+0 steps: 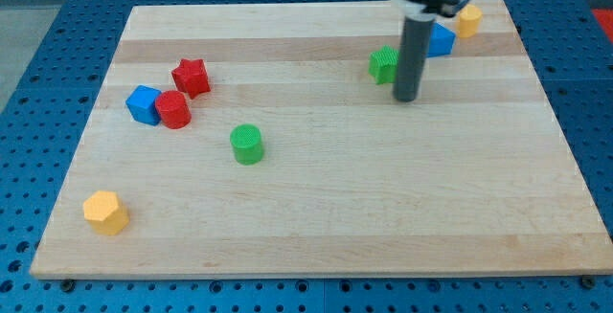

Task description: Push the blue triangle diagonal to the green star

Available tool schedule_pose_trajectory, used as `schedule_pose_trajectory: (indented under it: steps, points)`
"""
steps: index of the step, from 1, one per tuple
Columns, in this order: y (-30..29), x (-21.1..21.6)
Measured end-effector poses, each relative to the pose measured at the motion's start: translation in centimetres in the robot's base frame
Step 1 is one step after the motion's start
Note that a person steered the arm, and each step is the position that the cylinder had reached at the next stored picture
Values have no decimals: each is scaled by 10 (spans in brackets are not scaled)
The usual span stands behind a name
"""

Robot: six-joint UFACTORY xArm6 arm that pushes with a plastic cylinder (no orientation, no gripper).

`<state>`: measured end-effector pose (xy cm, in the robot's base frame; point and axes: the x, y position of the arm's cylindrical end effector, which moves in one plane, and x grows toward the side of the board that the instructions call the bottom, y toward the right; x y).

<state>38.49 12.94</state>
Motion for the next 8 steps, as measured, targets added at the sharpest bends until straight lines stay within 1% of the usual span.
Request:
schedule_pose_trajectory:
  steps: [2, 4, 5, 6, 7, 8]
  points:
    - [55, -43]
    - [68, -86]
    - [64, -93]
    - [39, -93]
    - [14, -103]
    - [4, -124]
